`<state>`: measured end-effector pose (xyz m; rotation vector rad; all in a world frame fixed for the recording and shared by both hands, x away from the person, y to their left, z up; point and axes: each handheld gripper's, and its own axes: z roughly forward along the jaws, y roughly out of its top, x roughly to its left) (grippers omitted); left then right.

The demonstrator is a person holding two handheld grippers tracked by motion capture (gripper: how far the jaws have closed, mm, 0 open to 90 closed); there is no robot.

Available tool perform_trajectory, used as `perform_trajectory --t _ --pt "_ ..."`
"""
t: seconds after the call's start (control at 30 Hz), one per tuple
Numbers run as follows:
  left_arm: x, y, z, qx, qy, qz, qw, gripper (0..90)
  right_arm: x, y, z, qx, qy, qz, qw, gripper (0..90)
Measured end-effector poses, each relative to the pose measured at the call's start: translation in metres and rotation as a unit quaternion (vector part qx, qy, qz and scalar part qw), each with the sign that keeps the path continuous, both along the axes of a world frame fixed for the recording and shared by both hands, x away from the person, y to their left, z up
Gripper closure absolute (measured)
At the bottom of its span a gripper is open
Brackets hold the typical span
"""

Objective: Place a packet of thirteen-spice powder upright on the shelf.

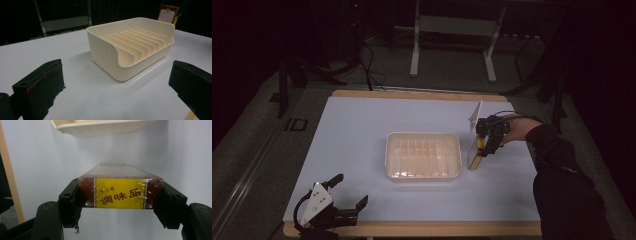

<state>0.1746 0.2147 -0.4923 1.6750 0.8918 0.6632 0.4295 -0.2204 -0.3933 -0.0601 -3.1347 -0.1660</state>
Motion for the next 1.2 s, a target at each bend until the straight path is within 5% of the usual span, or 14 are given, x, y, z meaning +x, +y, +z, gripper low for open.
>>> perform_trajectory --t 0.8,1.2 --pt "0.000 -0.001 0.000 0.001 -0.001 -0.004 1.0000 0.1 -0.026 -0.008 0.051 -0.008 -0.002 0.032 0.9994 32.0" --pt "-0.001 -0.001 0.000 0.002 -0.001 -0.004 1.0000 0.1 -0.035 -0.002 0.084 0.007 -0.018 0.045 0.9988 32.0"
